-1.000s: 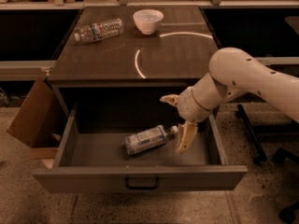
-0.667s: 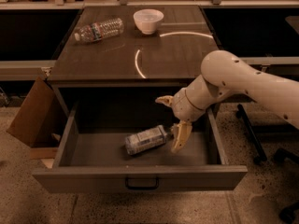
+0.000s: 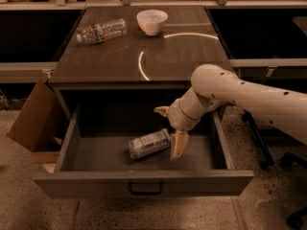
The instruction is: Pick blue plastic bottle from top drawer and place on counter
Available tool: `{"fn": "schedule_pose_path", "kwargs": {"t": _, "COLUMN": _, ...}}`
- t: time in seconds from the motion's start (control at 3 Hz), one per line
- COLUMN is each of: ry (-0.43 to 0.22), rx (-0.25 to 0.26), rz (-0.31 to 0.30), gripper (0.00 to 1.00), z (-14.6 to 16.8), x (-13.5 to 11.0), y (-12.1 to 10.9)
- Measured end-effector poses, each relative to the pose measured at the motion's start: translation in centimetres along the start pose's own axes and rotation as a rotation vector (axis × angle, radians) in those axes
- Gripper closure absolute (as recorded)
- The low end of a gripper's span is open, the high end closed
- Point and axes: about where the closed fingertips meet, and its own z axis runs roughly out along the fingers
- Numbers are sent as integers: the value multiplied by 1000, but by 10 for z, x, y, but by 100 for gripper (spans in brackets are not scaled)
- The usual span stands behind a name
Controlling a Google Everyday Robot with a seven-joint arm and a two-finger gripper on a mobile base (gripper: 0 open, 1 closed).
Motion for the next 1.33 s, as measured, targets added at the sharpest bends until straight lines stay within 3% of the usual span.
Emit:
{"fn": "schedule_pose_path", "kwargs": {"t": 0.67, "ry": 71, "rx": -37, "rz": -37, "gripper": 0, "z": 36, "x": -4, "y": 9}}
{"fn": "schedule_pose_path", "kwargs": {"t": 1.0, "ry": 93, "rx": -58, "rz": -45, "gripper": 14, "z": 47, "x": -4, "y": 13}}
{"fn": "schedule_pose_path", "kwargs": {"t": 1.33, "ry": 107, "rx": -74, "rz": -50, "gripper": 37, "z": 52, "x": -5, "y": 16}}
